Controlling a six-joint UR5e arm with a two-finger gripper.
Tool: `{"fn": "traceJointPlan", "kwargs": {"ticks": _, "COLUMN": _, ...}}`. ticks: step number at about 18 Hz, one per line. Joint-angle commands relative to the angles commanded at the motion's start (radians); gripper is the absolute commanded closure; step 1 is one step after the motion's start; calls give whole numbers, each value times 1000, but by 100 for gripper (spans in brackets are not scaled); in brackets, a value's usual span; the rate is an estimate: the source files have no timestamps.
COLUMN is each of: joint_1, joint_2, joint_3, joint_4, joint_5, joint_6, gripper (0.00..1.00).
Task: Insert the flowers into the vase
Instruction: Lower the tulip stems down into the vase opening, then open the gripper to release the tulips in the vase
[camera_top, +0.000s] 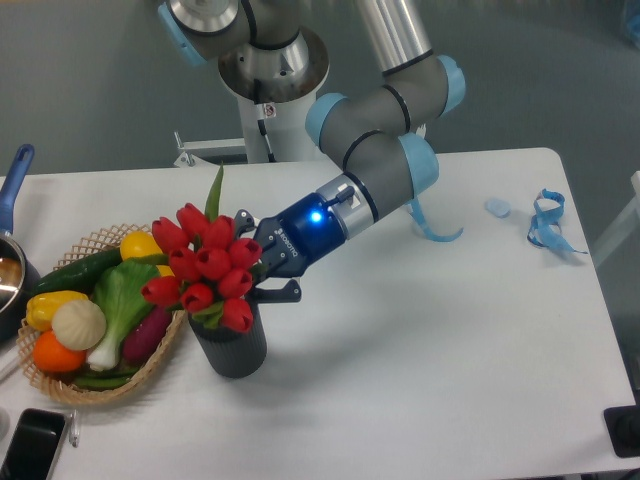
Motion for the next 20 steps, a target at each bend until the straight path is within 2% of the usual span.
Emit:
{"fn": "traceJointPlan", "kwargs": {"ticks": 6, "joint_1": 3, "joint_2": 5, "joint_3": -45, "joint_4": 0, "joint_5": 0, "joint_6": 32, "gripper": 72}}
{"fn": "traceJointPlan", "kwargs": {"ticks": 11, "joint_1": 9, "joint_2": 5, "joint_3": -34, "joint_4": 2, "joint_5": 2, "joint_6": 41, "gripper": 48}}
{"fn": "traceJointPlan", "kwargs": {"ticks": 13, "joint_1": 11, "joint_2": 3, "joint_3": -31, "joint_4": 3, "joint_5": 2, "joint_6": 46, "gripper": 26}}
{"fn": "traceJointPlan", "kwargs": {"ticks": 16, "joint_1": 14, "joint_2": 3, "joint_3": -25, "joint_4": 2, "joint_5": 8, "joint_6": 55, "gripper": 1}}
{"fn": "traceJointPlan", "kwargs": {"ticks": 20, "joint_1": 15, "joint_2": 20, "joint_3": -12, "joint_4": 3, "joint_5": 118, "joint_6": 54, "gripper": 0}}
